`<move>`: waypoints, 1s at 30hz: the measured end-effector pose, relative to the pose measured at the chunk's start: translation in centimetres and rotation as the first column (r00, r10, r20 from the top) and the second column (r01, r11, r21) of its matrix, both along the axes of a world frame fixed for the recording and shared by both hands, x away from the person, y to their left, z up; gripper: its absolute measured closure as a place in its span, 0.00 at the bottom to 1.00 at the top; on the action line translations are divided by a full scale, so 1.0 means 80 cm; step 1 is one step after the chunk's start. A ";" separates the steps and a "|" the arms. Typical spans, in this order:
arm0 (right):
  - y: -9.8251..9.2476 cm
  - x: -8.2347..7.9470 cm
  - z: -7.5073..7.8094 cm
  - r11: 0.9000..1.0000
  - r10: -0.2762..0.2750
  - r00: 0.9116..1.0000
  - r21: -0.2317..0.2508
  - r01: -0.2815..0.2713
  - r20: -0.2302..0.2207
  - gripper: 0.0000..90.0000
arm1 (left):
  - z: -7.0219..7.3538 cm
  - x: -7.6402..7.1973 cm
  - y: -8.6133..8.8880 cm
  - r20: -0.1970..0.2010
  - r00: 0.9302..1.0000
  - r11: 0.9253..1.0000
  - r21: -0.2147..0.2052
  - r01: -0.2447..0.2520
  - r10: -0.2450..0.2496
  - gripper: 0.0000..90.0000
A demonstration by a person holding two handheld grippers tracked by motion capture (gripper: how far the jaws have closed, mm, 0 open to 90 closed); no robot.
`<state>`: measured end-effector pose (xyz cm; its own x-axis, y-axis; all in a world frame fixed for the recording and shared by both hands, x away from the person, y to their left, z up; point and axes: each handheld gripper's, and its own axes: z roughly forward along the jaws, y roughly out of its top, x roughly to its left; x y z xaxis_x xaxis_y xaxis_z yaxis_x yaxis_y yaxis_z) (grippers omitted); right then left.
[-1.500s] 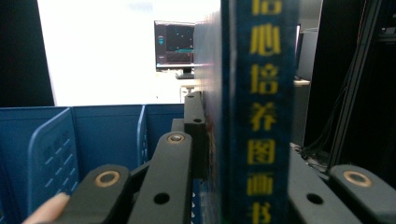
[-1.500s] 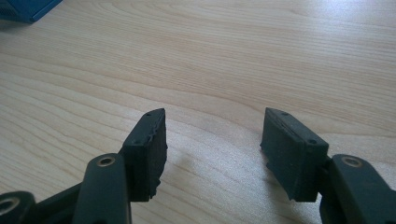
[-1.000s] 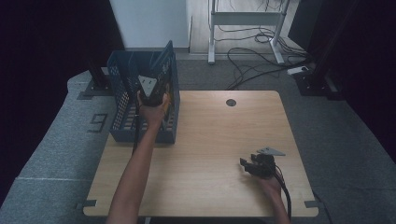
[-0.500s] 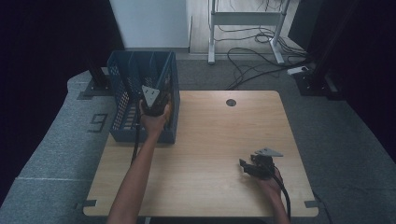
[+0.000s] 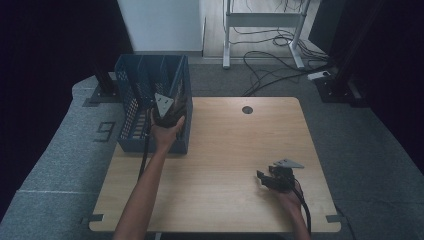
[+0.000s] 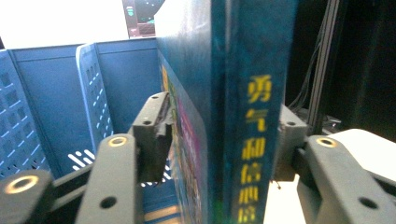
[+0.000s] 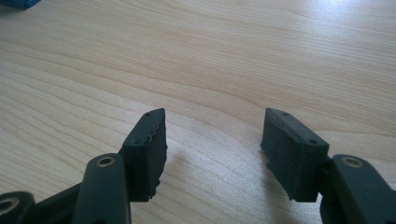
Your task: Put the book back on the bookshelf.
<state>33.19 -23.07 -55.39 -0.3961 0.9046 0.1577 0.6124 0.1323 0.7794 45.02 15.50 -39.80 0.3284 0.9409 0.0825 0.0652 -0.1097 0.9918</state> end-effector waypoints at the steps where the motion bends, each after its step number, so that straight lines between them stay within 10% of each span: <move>1: 0.000 0.000 0.000 1.000 0.000 1.000 0.000 0.000 0.000 0.44 | 0.000 0.000 0.000 -0.003 1.000 1.000 0.002 0.003 -0.003 0.52; 30: -0.001 0.001 0.000 1.000 -0.002 1.000 0.005 0.002 -0.008 0.44 | 0.000 -0.004 0.024 -0.112 0.991 0.998 -0.011 0.069 -0.069 0.28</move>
<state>33.23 -23.12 -55.40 -0.3929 0.9046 0.1656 0.6189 0.1269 0.7752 44.74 17.38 -39.83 0.3994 0.9161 0.0348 0.1683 -0.1106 0.9795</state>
